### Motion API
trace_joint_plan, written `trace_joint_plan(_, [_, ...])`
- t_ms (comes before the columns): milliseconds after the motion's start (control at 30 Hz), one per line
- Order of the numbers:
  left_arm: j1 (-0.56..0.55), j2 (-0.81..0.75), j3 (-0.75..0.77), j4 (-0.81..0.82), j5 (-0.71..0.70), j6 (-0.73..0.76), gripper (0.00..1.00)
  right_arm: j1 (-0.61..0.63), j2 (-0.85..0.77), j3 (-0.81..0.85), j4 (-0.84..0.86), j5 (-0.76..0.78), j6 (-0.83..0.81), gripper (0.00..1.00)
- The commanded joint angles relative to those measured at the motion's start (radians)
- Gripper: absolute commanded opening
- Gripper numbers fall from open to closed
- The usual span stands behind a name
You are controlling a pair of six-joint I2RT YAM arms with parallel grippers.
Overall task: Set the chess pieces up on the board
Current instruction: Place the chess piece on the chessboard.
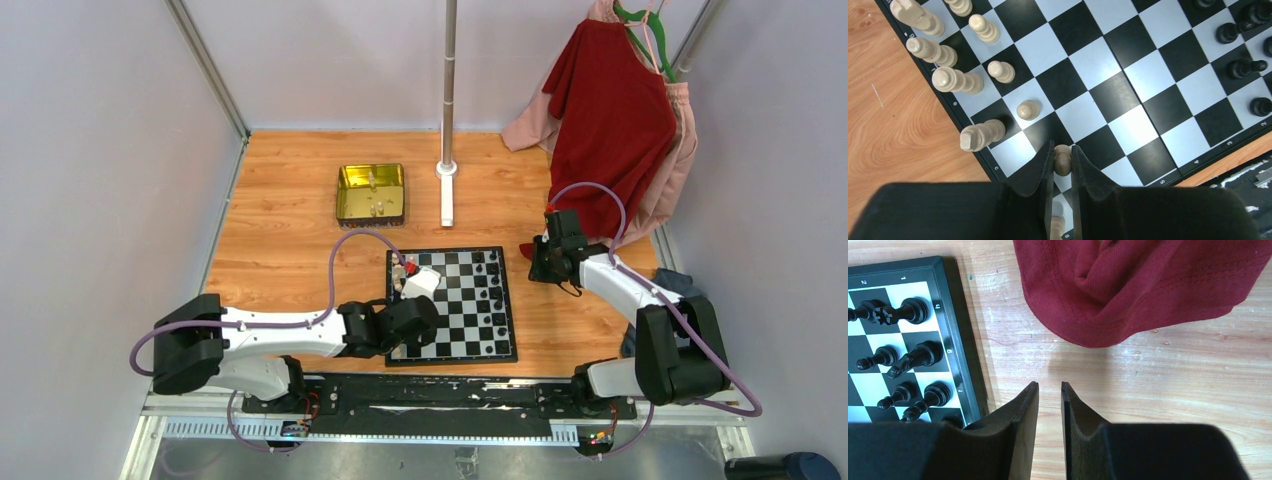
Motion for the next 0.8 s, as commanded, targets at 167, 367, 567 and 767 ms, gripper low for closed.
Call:
trace_joint_plan(167, [-0.007, 0.021, -0.03, 0.016, -0.088, -0.044, 0.01, -0.015, 0.011, 0.002, -0.024, 0.015, -0.008, 0.28])
trace_joint_plan(367, [-0.006, 0.03, -0.038, 0.036, -0.1, -0.052, 0.01, -0.015, 0.018, 0.005, -0.023, 0.013, -0.008, 0.28])
trace_joint_plan(567, [-0.006, 0.05, -0.04, 0.052, -0.099, -0.065, 0.02, -0.015, 0.016, 0.003, -0.025, 0.015, -0.01, 0.28])
trace_joint_plan(767, [-0.006, 0.064, -0.036, 0.062, -0.1, -0.07, 0.03, -0.015, 0.015, 0.001, -0.024, 0.013, -0.009, 0.28])
